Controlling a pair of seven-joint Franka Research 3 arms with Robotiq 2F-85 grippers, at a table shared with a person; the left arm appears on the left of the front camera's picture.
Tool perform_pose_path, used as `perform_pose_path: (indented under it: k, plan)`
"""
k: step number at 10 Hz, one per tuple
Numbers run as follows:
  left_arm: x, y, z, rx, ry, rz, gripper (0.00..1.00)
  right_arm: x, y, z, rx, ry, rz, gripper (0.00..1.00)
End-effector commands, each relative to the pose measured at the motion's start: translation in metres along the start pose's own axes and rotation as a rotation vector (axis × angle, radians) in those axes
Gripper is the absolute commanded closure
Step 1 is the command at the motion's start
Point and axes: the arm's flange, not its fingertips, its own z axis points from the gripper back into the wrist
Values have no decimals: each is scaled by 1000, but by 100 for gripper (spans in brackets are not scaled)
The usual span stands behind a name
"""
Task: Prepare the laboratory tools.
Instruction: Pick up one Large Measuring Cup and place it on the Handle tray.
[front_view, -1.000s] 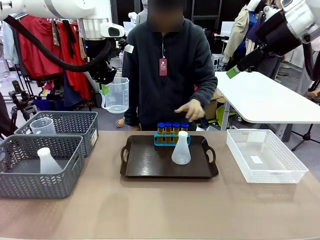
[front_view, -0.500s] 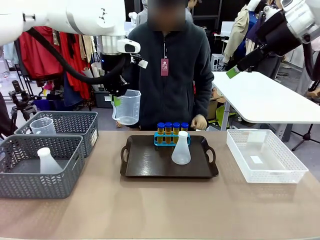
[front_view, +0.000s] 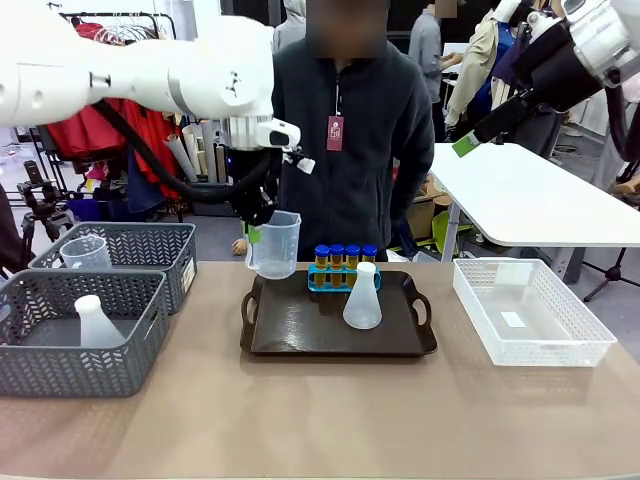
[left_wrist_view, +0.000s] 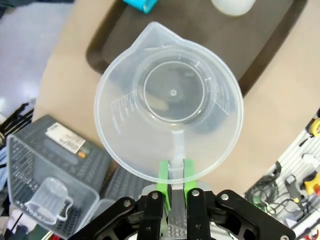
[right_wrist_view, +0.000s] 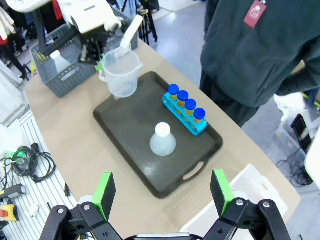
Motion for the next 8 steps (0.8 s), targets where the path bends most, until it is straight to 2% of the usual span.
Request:
perform_pose_path:
  k: [1, 8]
  plan:
    - [-8, -4, -26, -22, -26, -36, 100, -1, -1, -1, 18, -20, -2, 0]
    - [12, -16, -96, -30, -55, -183, 100, -1, -1, -1, 18, -20, -2, 0]
